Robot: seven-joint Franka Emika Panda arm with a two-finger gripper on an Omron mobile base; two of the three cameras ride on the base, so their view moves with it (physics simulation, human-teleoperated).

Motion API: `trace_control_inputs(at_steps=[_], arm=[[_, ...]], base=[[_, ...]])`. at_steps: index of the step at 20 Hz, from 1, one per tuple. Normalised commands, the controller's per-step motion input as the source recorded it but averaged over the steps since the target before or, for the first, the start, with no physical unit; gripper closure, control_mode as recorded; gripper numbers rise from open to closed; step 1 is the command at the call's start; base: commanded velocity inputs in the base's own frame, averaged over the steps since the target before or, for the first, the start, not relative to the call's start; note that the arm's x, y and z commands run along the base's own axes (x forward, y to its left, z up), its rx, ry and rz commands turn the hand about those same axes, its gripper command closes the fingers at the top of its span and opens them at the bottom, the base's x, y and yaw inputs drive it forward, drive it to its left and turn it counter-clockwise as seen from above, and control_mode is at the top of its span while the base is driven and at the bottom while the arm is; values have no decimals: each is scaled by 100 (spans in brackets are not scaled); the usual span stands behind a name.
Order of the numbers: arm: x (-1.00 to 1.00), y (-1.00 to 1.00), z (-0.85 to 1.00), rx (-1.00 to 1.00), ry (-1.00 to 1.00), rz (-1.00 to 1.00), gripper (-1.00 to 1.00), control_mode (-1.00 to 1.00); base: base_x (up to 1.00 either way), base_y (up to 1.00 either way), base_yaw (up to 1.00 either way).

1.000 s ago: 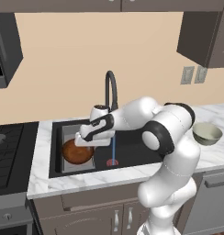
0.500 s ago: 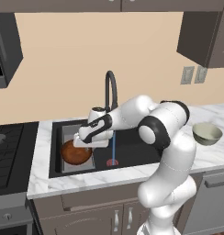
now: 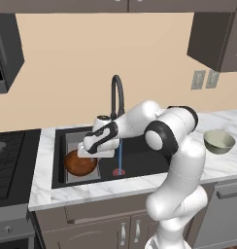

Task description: Rinse each bowl for a few seconds and place them down in the sink or on the counter.

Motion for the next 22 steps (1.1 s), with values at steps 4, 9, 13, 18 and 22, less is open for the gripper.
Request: trace_control_inputs(at_steps=[4, 9, 13, 18, 22], arm=[[8, 2, -17, 0, 0, -1, 100, -100], [12, 2, -17, 0, 0, -1, 100, -100], [4, 0, -20, 0, 0, -1, 100, -100], [0, 0, -30, 0, 0, 0, -100, -100], [0, -3, -22, 0, 0, 0, -100, -100]], base=[[0, 0, 0], [0, 0, 0], [0, 0, 0], [0, 0, 0], [0, 0, 0]])
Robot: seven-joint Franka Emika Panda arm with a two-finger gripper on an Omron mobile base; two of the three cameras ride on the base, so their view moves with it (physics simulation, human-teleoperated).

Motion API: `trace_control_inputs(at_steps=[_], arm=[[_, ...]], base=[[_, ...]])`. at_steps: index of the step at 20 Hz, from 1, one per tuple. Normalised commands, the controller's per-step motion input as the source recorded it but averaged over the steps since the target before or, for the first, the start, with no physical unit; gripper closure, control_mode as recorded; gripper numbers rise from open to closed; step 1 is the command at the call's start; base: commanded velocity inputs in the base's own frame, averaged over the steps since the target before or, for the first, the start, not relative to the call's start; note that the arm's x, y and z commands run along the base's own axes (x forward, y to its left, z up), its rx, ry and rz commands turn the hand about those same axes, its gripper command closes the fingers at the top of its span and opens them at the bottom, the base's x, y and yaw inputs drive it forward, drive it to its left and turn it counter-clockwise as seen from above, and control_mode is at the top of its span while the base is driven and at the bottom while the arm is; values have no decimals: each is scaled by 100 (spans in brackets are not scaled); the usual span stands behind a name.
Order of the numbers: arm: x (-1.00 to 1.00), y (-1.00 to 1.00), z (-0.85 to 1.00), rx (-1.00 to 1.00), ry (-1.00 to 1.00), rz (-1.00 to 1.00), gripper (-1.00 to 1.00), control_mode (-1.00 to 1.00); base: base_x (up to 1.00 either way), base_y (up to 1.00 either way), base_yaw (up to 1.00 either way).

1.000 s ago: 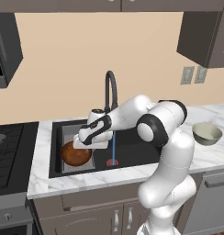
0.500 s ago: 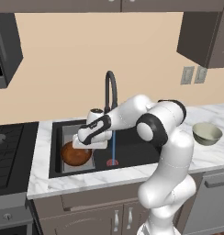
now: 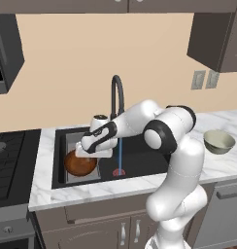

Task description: Rinse each bowl for a few seconds and place them down in the sink or on the counter.

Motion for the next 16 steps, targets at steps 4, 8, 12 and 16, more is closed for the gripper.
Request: trace_control_inputs(at_steps=[4, 8, 12, 16], arm=[[0, -14, -17, 0, 0, 0, -100, -100], [0, -19, -11, 0, 0, 0, -100, -100], [-2, -26, -4, 0, 0, 0, -100, -100], [-6, -30, 0, 0, 0, 0, -100, -100]], base=[[0, 0, 0], [0, 0, 0], [0, 0, 0], [0, 0, 0]])
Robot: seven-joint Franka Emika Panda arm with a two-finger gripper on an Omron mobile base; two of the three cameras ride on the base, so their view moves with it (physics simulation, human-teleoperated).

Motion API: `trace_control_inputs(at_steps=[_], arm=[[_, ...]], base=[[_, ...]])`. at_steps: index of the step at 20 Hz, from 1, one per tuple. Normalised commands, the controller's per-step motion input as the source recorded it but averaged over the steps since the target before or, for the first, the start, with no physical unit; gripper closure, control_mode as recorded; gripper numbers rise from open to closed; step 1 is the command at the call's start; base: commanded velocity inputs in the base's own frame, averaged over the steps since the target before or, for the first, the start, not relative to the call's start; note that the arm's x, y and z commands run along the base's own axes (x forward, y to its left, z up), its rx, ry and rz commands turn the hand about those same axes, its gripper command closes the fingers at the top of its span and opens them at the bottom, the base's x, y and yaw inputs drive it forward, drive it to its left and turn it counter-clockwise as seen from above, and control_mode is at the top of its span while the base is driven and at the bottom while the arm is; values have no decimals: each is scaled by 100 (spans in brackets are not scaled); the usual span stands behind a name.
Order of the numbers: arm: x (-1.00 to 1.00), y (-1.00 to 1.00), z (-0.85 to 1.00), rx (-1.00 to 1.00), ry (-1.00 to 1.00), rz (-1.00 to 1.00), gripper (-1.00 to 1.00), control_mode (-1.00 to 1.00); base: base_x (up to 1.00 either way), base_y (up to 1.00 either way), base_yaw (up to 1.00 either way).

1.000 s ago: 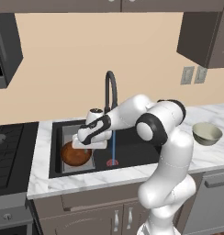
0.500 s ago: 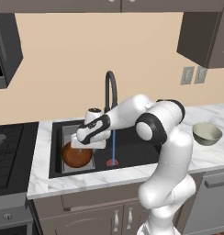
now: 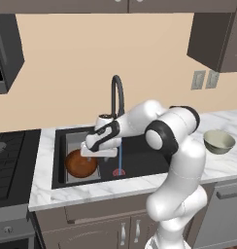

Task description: Rinse each bowl for a few seconds and place them down in the sink or on the counter.

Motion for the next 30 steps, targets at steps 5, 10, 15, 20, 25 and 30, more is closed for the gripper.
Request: trace_control_inputs(at_steps=[5, 10, 15, 20, 25, 30], arm=[[-6, -7, 3, 0, -1, 0, -100, -100], [-17, -1, 30, 1, -1, 0, -100, -100], [-20, 0, 36, 1, -1, 0, -100, -100], [-18, 0, 37, 0, -1, 0, -100, -100], [-24, -2, 31, 0, 0, 0, -100, -100], [-24, -1, 38, 0, 0, 0, -100, -100]], base=[[0, 0, 0], [0, 0, 0], [0, 0, 0], [0, 0, 0], [0, 0, 0], [0, 0, 0]])
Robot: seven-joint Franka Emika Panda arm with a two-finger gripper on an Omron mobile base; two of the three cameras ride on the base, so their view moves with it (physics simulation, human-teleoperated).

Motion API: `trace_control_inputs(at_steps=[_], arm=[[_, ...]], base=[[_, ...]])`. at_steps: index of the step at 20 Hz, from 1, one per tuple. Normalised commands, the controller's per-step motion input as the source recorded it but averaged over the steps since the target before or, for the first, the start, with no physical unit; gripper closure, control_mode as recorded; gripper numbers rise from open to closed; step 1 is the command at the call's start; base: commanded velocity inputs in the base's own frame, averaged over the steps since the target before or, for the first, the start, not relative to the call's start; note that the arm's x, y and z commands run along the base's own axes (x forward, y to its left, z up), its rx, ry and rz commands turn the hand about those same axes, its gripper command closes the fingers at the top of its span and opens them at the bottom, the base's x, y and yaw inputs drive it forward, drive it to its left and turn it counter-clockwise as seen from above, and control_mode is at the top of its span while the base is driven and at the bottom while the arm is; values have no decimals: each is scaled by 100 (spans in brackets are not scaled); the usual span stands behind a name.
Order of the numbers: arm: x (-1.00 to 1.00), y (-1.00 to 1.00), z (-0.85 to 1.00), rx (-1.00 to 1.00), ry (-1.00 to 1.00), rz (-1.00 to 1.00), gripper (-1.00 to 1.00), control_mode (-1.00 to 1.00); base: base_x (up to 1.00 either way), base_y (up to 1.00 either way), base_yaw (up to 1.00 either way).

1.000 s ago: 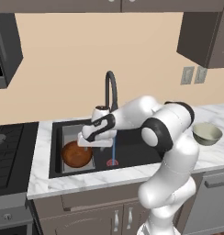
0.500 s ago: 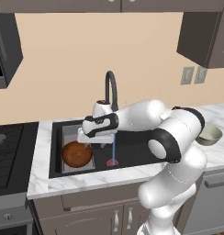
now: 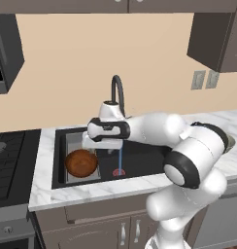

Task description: Rinse each bowl for a few seconds and place them down in the sink or on the counter.

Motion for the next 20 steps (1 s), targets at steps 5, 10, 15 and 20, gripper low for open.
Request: trace_control_inputs(at_steps=[5, 10, 15, 20], arm=[[-16, -4, 48, 0, 0, 0, -100, -100], [-13, -6, 51, 0, 0, 0, -100, -100], [-14, -2, 46, -1, -11, 0, -100, -100], [-11, -5, 58, -3, -4, 0, -100, -100]], base=[[0, 0, 0], [0, 0, 0], [0, 0, 0], [0, 0, 0]])
